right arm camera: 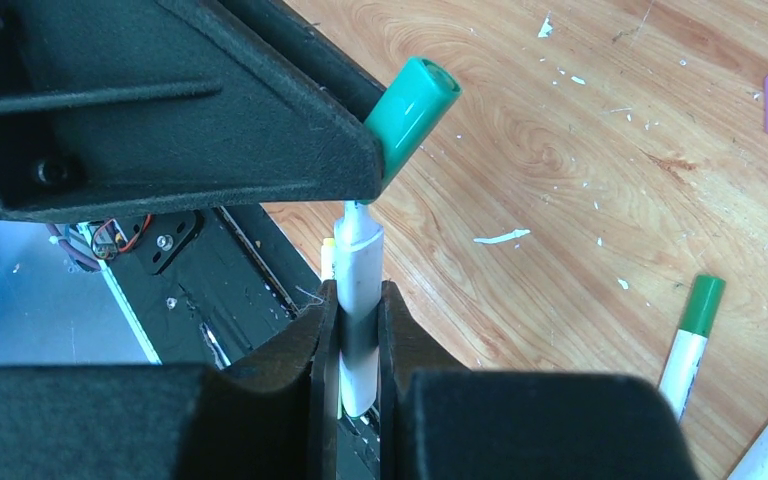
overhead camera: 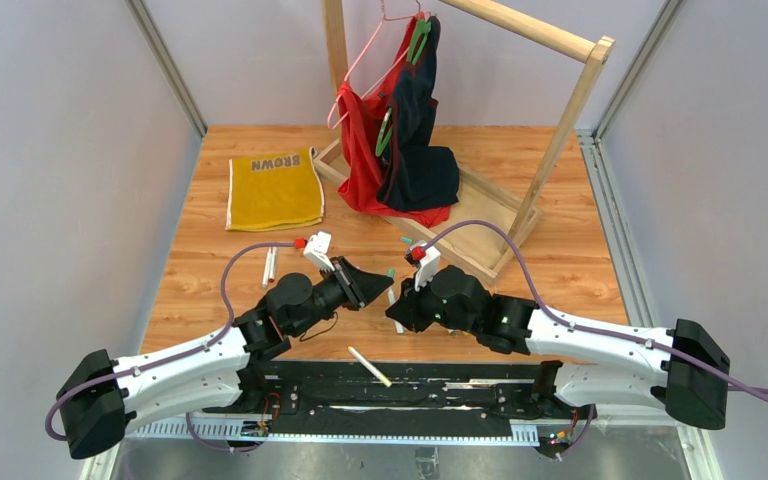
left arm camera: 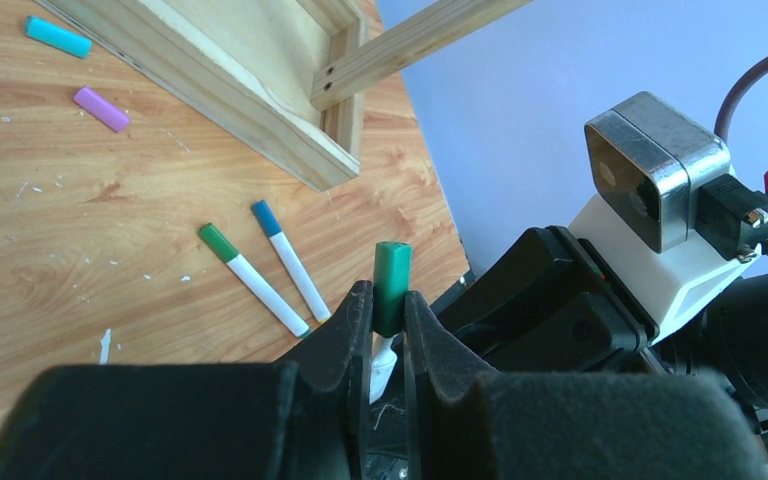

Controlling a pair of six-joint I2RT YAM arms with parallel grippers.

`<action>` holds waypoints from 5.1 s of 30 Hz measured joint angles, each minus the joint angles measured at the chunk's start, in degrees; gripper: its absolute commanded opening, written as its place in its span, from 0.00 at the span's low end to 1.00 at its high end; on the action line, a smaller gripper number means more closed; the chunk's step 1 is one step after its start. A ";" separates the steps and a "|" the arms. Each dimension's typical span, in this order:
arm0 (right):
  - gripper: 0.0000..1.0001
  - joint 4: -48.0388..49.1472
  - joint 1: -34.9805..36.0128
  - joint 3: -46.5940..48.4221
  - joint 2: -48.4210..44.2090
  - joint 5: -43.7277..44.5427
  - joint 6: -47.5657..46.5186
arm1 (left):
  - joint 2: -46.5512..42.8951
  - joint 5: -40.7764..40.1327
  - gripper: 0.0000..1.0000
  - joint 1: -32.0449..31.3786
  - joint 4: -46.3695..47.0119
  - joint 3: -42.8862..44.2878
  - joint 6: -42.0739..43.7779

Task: Insert the pens into the pen caps
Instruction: Insert the pen cap onto the pen, then press the pen cap onto the pen.

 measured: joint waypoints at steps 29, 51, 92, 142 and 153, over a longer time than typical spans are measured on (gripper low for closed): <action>0.01 -0.15 -1.99 0.66 1.05 -2.08 2.51 | -0.13 0.85 0.00 0.00 4.74 -2.64 1.01; 0.01 4.09 -5.09 0.66 0.48 -8.17 3.87 | -1.05 1.79 0.00 0.11 16.15 -7.61 3.98; 0.01 4.44 -6.40 -2.84 -6.36 -6.51 -6.75 | -17.29 10.99 0.84 0.87 -10.58 -5.86 20.00; 0.01 10.43 -1.88 -7.91 1.86 -21.88 -15.28 | -0.76 39.39 0.45 12.68 -0.04 -4.37 31.91; 0.01 9.86 -1.88 -7.39 2.36 -20.26 -15.56 | -0.44 41.33 0.12 12.02 2.38 -4.39 31.01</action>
